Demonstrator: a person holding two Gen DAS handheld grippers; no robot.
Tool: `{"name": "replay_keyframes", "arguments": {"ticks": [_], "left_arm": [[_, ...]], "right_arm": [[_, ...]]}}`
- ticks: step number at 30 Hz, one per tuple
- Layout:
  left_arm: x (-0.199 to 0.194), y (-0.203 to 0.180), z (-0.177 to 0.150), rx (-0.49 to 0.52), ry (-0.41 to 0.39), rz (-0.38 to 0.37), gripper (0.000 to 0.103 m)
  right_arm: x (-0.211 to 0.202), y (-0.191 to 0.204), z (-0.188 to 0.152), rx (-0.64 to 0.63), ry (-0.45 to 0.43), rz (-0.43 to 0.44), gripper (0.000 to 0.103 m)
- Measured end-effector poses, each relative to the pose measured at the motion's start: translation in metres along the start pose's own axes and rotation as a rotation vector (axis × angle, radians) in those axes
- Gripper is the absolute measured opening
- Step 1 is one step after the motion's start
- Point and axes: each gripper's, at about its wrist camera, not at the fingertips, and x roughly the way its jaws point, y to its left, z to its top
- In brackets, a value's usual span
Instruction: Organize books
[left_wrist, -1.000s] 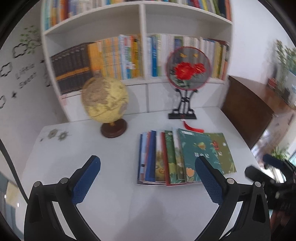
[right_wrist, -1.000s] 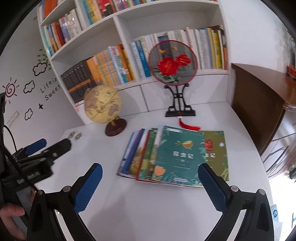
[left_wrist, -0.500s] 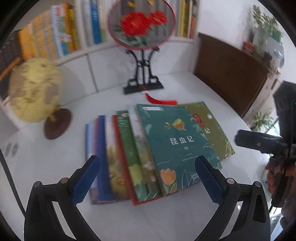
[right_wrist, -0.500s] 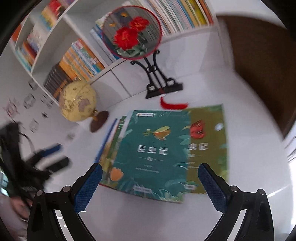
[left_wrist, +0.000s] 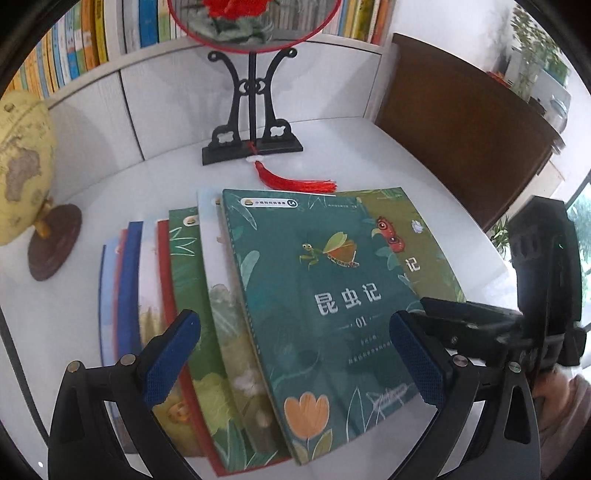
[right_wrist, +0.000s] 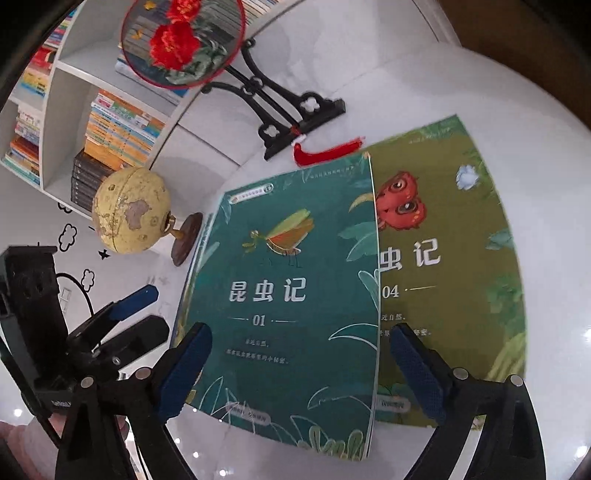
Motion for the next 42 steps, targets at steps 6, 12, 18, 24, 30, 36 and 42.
{"name": "replay_keyframes", "arguments": {"ticks": [6,12,18,24,30,36,42], "left_arm": [[0.021,0.008,0.001,-0.083,0.068,-0.042,0.102],[0.023,-0.003,-0.003,-0.098,0.061,-0.079,0.102],[0.012,0.001,-0.004,-0.084,0.012,-0.060,0.102],[0.002,0.016,-0.001,-0.100,-0.032,-0.035,0.086],[-0.003,0.041,0.000,-0.143,-0.008,-0.013,0.042],[-0.019,0.029,-0.002,-0.089,-0.062,-0.060,0.042],[-0.023,0.039,-0.001,-0.155,-0.069,-0.160,0.042]], "right_arm": [[0.005,0.001,0.004,0.007,-0.001,0.026,0.094],[-0.009,0.001,0.001,0.023,-0.029,0.105,0.081],[-0.018,-0.020,-0.002,0.086,-0.064,0.274,0.053],[-0.005,-0.020,-0.004,0.112,-0.054,0.314,0.043],[-0.001,-0.017,-0.002,0.128,-0.061,0.323,0.043],[0.009,-0.019,-0.002,0.145,-0.042,0.248,0.043],[0.008,-0.025,-0.002,0.179,-0.052,0.273,0.043]]}}
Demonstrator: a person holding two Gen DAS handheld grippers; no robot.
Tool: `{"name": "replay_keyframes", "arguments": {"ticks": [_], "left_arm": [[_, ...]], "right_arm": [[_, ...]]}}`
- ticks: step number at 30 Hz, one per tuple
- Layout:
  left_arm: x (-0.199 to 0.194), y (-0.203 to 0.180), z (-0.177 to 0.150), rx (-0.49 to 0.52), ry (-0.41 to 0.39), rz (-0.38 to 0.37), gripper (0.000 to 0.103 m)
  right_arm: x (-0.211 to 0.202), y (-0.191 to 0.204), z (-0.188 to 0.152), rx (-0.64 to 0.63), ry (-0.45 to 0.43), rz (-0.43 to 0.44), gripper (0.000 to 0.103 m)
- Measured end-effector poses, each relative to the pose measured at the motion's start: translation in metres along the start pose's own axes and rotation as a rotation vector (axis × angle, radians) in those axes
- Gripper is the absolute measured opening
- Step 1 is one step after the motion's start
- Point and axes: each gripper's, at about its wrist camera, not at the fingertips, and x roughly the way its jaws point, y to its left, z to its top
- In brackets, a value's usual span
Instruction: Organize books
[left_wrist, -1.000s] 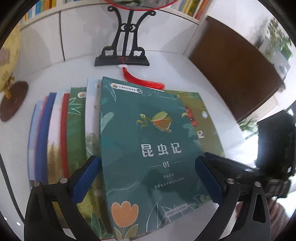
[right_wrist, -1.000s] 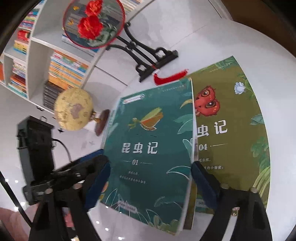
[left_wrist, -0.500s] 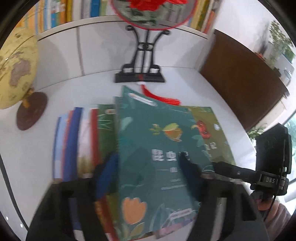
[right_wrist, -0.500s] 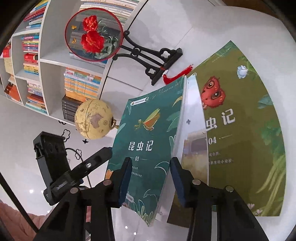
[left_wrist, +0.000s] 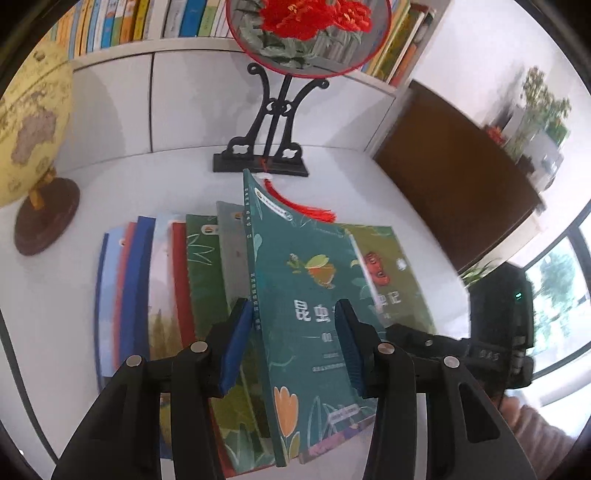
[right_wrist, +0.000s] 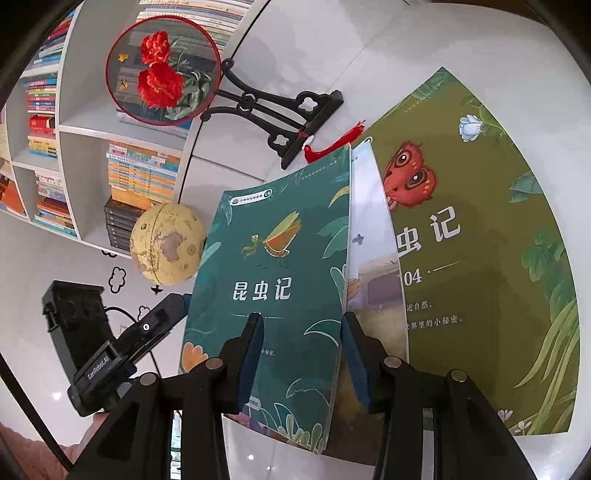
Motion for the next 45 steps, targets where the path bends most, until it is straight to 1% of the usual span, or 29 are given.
{"name": "replay_keyframes", "arguments": {"ticks": [2,4,5,6,8,10,12,13,14,15,18,21,22,23,24,25,27,28,30,31,32,33,34,36,37,38,39,40,45], "left_arm": [[-0.004,-0.005,-0.001,0.016,-0.005,-0.021,0.042],[-0.006,-0.013,-0.002,0.027,-0.001,-0.084,0.042],[-0.005,-0.021,-0.005,0.043,0.016,-0.098,0.044],[-0.005,-0.025,-0.007,0.065,0.022,-0.073,0.045],[0.002,-0.032,-0.013,0.118,0.034,0.013,0.045],[0.009,-0.023,-0.015,0.087,0.076,0.031,0.045],[0.012,-0.006,-0.015,0.013,0.111,0.021,0.035],[0.011,-0.001,-0.016,-0.001,0.119,0.025,0.019],[0.011,0.002,-0.017,-0.002,0.127,0.051,0.012],[0.012,0.004,-0.018,0.002,0.137,0.056,0.012],[0.013,0.006,-0.022,-0.012,0.151,0.067,0.012],[0.011,0.005,-0.024,-0.034,0.155,0.065,0.012],[0.010,0.003,-0.025,-0.026,0.157,0.076,0.012],[0.009,0.003,-0.027,-0.013,0.156,0.104,0.012],[0.007,0.006,-0.028,-0.011,0.156,0.118,0.012],[0.005,0.010,-0.029,-0.026,0.161,0.111,0.012],[0.006,0.021,-0.033,-0.077,0.183,0.088,0.013],[0.006,0.024,-0.034,-0.085,0.185,0.083,0.013],[0.004,0.022,-0.036,-0.079,0.180,0.087,0.013],[0.004,0.020,-0.036,-0.074,0.178,0.092,0.013],[0.003,0.020,-0.036,-0.071,0.176,0.091,0.013],[0.001,0.020,-0.036,-0.072,0.173,0.092,0.013],[0.000,0.021,-0.036,-0.076,0.172,0.093,0.013],[-0.004,0.023,-0.035,-0.095,0.165,0.087,0.013],[-0.005,0.023,-0.034,-0.094,0.166,0.096,0.013],[-0.008,0.023,-0.035,-0.085,0.164,0.109,0.013],[-0.012,0.023,-0.036,-0.077,0.154,0.111,0.013],[-0.017,0.022,-0.036,-0.072,0.140,0.112,0.013],[-0.043,0.020,-0.033,-0.033,0.057,0.143,0.012]], "right_arm": [[-0.002,0.002,0.000,-0.007,-0.003,0.001,0.043],[-0.004,0.005,0.001,-0.014,-0.007,-0.003,0.044],[-0.004,0.006,0.001,-0.015,-0.008,0.000,0.044],[-0.005,0.008,0.001,-0.015,-0.007,0.006,0.045],[-0.002,0.013,0.001,-0.022,0.019,-0.014,0.045],[0.002,0.017,0.000,-0.042,0.035,-0.049,0.045],[0.004,0.012,0.000,-0.017,0.037,-0.052,0.045],[0.004,0.009,0.000,-0.002,0.035,-0.047,0.045],[0.003,0.006,0.000,0.005,0.022,-0.034,0.046],[0.003,0.004,-0.001,0.013,0.012,-0.020,0.051],[0.004,0.005,-0.003,0.030,-0.024,0.046,0.074],[0.008,0.015,-0.002,0.005,-0.038,0.029,0.082],[0.008,0.017,-0.002,0.000,-0.033,0.025,0.082],[0.009,0.018,-0.002,-0.006,-0.022,0.034,0.080],[0.010,0.018,-0.002,-0.005,-0.009,0.062,0.069],[0.009,0.016,-0.003,0.006,0.000,0.098,0.054],[0.005,0.016,-0.004,0.022,-0.002,0.153,0.041],[0.003,0.018,-0.004,0.018,-0.008,0.187,0.037],[0.004,0.028,-0.005,0.004,0.005,0.293,0.037],[0.009,0.035,-0.006,-0.021,0.033,0.301,0.037],[0.015,0.043,-0.006,-0.059,0.058,0.245,0.037],[0.026,0.049,-0.007,-0.107,0.092,0.145,0.037],[0.031,0.050,-0.007,-0.115,0.106,0.113,0.037],[0.033,0.045,-0.005,-0.074,0.112,0.128,0.037],[0.033,0.045,-0.004,-0.070,0.113,0.111,0.035],[0.034,0.047,-0.004,-0.086,0.121,0.079,0.030],[0.034,0.051,-0.006,-0.111,0.130,0.050,0.016],[0.033,0.056,-0.008,-0.136,0.126,0.027,0.010],[0.024,0.081,-0.013,-0.218,0.080,0.035,0.008]]}}
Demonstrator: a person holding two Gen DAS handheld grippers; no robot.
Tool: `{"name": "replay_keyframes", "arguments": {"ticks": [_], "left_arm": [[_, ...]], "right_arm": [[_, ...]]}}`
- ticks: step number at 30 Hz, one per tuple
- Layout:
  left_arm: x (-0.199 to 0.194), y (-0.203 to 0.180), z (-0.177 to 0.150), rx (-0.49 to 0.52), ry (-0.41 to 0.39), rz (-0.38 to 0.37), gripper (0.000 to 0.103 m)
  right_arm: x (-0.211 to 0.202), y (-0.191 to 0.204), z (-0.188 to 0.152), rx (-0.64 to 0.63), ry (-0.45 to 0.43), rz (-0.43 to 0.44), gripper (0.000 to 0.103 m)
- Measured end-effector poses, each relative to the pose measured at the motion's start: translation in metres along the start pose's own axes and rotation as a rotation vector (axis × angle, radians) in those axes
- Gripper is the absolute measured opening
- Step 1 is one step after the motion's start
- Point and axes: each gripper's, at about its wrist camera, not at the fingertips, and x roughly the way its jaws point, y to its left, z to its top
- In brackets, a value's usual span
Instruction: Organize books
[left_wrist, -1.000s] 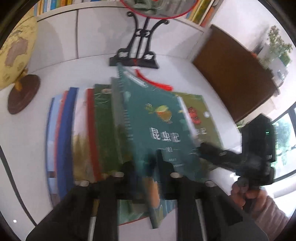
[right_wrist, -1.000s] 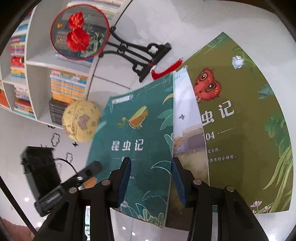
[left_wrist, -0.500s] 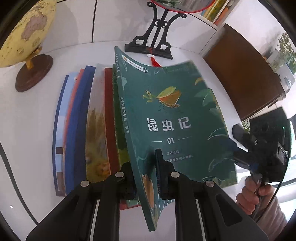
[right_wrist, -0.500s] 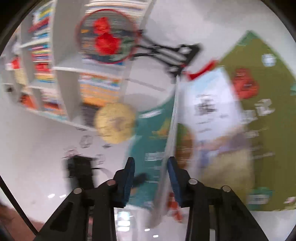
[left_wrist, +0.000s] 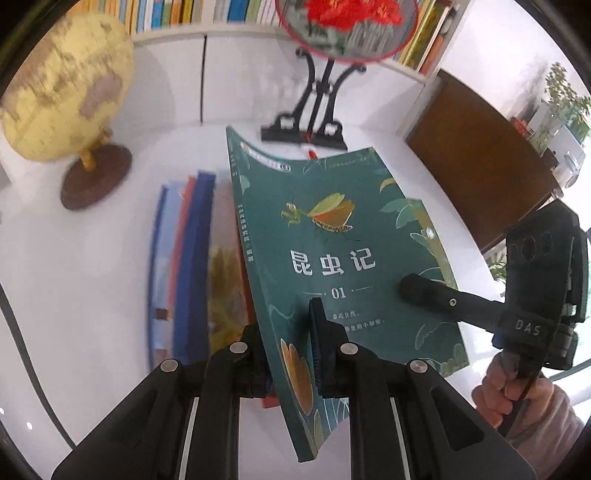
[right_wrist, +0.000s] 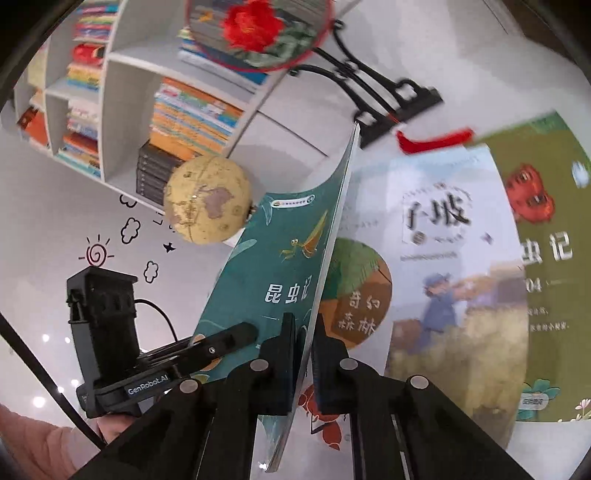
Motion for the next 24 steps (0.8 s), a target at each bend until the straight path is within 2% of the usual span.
{"name": "replay_keyframes", "arguments": {"ticks": [9,24], "left_arm": [[-0.045,0.029,0.006,-0.031,-0.068,0.030,0.012],[-0.109,0.117,-0.016,-0.142,-0.148,0.103,0.012]], "right_arm": [[0.005,0.061,0.010,-0.084,-0.015,0.054,0.008],[0.075,0.157,-0.001,-0.173,0.063,0.119,0.008]]}}
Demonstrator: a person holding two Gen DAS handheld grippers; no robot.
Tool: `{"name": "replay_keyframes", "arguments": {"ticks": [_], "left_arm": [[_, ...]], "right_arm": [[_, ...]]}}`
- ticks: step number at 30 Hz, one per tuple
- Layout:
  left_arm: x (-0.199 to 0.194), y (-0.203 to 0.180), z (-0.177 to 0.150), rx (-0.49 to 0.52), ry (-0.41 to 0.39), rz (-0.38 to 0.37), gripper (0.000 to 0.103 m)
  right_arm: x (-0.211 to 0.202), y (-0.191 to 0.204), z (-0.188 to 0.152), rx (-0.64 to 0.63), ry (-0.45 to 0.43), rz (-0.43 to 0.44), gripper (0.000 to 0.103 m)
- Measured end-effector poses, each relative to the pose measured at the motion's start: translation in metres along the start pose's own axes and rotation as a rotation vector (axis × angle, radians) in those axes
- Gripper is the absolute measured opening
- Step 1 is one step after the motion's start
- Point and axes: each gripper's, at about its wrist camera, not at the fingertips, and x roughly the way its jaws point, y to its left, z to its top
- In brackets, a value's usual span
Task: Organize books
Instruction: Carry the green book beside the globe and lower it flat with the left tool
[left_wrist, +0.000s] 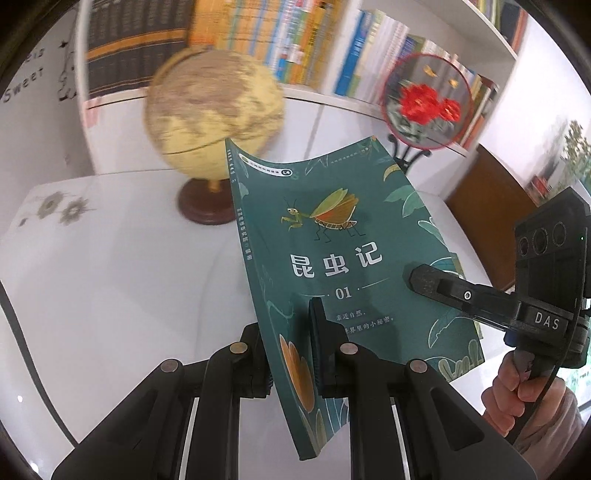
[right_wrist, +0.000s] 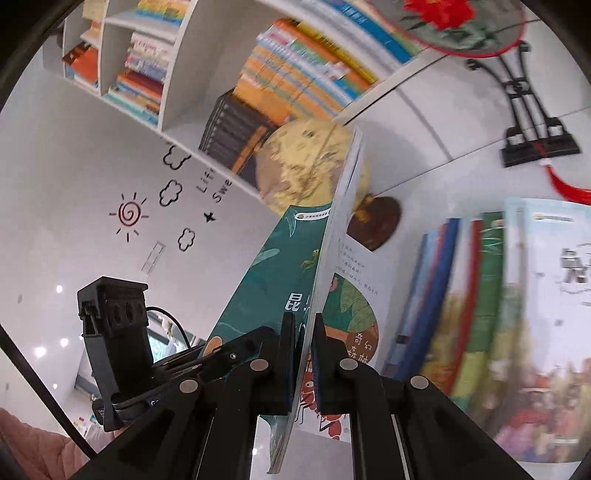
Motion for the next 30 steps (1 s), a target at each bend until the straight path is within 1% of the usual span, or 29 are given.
{"name": "replay_keyframes", "arguments": {"ticks": [6,13,16,18,21,24,26,27,30], "left_arm": [[-0.013,0.047,-0.008,-0.050,-0.010,0.033,0.013],[-0.003,0.102,-0.024,-0.118,0.027,0.033,0.013],[0.001,0.122,-0.031,-0.145,0.041,0.026,0.013],[0.004,0.133,-0.035,-0.156,0.051,0.020,0.013],[0.009,0.147,-0.039,-0.161,0.073,0.027,0.013],[0.019,0.161,-0.044,-0.167,0.112,0.039,0.016],[0.027,0.172,-0.050,-0.195,0.144,0.048,0.020],[0.029,0.176,-0.051,-0.205,0.153,0.050,0.020],[0.038,0.188,-0.059,-0.229,0.182,0.069,0.024]], "right_arm": [[0.047,0.031,-0.004,-0.026,0.048,0.021,0.008],[0.108,0.050,-0.014,-0.032,0.124,-0.006,0.008],[0.129,0.052,-0.020,-0.031,0.157,-0.030,0.008],[0.141,0.050,-0.023,-0.012,0.171,-0.030,0.008],[0.157,0.048,-0.027,0.011,0.189,-0.042,0.008],[0.174,0.048,-0.034,0.029,0.206,-0.067,0.008],[0.184,0.044,-0.041,0.061,0.216,-0.091,0.008],[0.191,0.041,-0.045,0.079,0.228,-0.107,0.008],[0.205,0.039,-0.054,0.092,0.251,-0.138,0.009]]}}
